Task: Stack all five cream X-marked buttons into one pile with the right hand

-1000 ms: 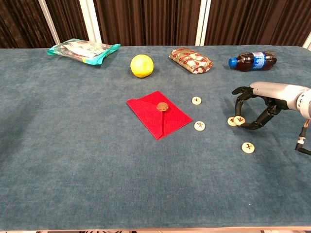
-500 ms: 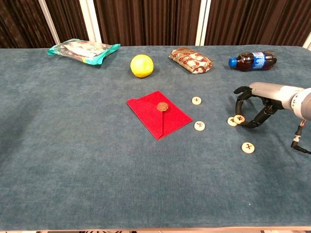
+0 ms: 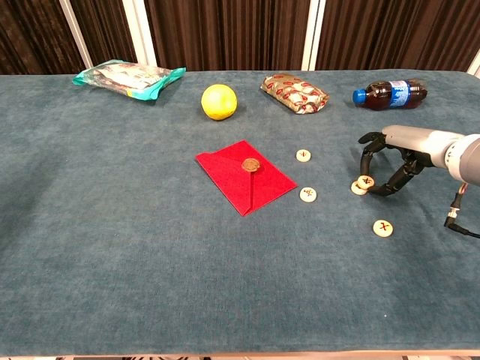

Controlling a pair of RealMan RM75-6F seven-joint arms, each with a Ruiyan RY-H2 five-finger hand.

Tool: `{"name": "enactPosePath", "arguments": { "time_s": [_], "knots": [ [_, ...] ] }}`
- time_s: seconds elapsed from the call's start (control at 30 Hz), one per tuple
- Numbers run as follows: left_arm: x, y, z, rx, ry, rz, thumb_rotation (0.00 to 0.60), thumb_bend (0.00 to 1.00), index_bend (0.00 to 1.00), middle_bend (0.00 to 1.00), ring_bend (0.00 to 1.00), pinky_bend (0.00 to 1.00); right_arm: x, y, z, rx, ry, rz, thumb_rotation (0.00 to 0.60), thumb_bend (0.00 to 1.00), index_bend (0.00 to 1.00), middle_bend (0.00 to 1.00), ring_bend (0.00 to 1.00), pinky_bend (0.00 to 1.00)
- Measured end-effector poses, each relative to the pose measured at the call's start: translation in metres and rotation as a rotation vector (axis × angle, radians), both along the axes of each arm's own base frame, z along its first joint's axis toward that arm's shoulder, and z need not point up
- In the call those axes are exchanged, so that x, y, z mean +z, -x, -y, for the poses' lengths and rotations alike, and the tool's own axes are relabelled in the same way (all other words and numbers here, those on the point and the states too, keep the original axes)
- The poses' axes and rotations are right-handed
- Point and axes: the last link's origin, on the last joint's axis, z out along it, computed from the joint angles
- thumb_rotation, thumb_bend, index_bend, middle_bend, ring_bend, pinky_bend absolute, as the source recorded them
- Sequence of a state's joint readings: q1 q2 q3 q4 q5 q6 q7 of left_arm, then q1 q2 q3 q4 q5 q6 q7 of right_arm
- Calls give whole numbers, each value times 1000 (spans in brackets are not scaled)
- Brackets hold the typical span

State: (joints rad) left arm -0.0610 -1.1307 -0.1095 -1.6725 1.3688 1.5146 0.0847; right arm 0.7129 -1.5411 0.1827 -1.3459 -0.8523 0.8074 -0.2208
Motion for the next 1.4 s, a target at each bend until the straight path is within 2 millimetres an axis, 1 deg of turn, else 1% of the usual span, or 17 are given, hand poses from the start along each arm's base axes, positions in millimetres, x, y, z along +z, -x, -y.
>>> {"name": "enactPosePath", "arguments": {
  "time_s": [0.3,0.57,0.73,1.07,1.4],
  "knots": [
    [0,0,0,1,1,-1,600,173,101,0,0,0,-2,-2,-1,5,-9,-9,600,406,551,0,0,0],
    [0,0,0,4,3,2,600,173,101,0,0,0,-3,-2,-1,5,-14,-16,600,407,502,0,0,0],
    [0,0,0,3,3,0,600,173,101,0,0,0,-3,-4,0,2,-16,-17,600,407,497,0,0,0],
    [1,0,0,5,2,2,600,173,101,0,0,0,-4,-6,0,4,-18,-20,600,406,443,0,0,0],
    [0,1,0,7,3,1,600,173,101,0,0,0,-3,-4,-1,0,-23,-19,600,406,430,0,0,0]
  ]
}}
